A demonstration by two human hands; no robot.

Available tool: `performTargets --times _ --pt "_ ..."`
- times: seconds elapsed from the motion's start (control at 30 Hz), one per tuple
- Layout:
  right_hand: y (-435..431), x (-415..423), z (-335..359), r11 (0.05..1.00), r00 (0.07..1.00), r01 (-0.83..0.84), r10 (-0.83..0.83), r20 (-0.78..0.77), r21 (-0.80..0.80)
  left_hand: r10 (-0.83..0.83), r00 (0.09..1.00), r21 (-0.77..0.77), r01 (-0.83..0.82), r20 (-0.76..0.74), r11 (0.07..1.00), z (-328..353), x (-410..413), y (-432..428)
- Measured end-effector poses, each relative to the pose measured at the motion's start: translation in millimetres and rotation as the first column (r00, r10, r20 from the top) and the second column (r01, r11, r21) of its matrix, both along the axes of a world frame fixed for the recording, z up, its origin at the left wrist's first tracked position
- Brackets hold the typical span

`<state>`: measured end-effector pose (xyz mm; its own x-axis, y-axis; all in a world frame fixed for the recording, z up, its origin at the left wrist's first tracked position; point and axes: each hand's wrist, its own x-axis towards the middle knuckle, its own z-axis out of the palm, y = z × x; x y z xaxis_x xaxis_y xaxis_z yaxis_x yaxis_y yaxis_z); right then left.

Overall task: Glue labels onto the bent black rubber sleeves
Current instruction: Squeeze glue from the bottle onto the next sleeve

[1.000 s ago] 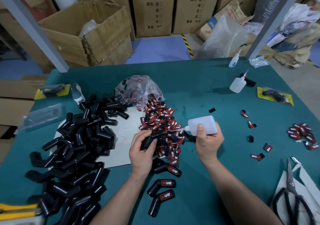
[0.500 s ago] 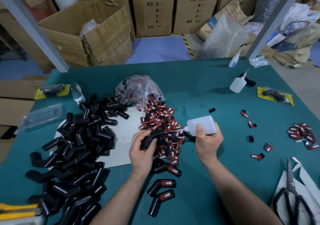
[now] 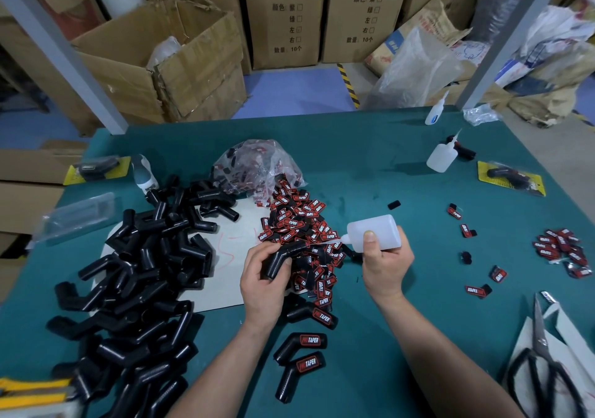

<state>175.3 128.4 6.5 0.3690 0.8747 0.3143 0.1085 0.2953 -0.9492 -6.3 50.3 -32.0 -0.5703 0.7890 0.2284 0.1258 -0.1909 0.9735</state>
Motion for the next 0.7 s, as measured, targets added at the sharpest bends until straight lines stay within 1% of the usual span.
performTargets --times 0.27,0.7 --pt "-0.5 -1.1 0.1 1.0 1.0 -0.005 0.005 0.021 -0.003 -0.021 1.0 -0.023 0.021 0.012 1.0 0.4 0.4 0.3" --pt "-5.0 -3.9 3.2 1.0 1.0 -0.004 0.004 -0.001 -0.031 -0.053 0.999 -0.033 0.052 -0.012 0.998 3.6 1.7 -0.3"
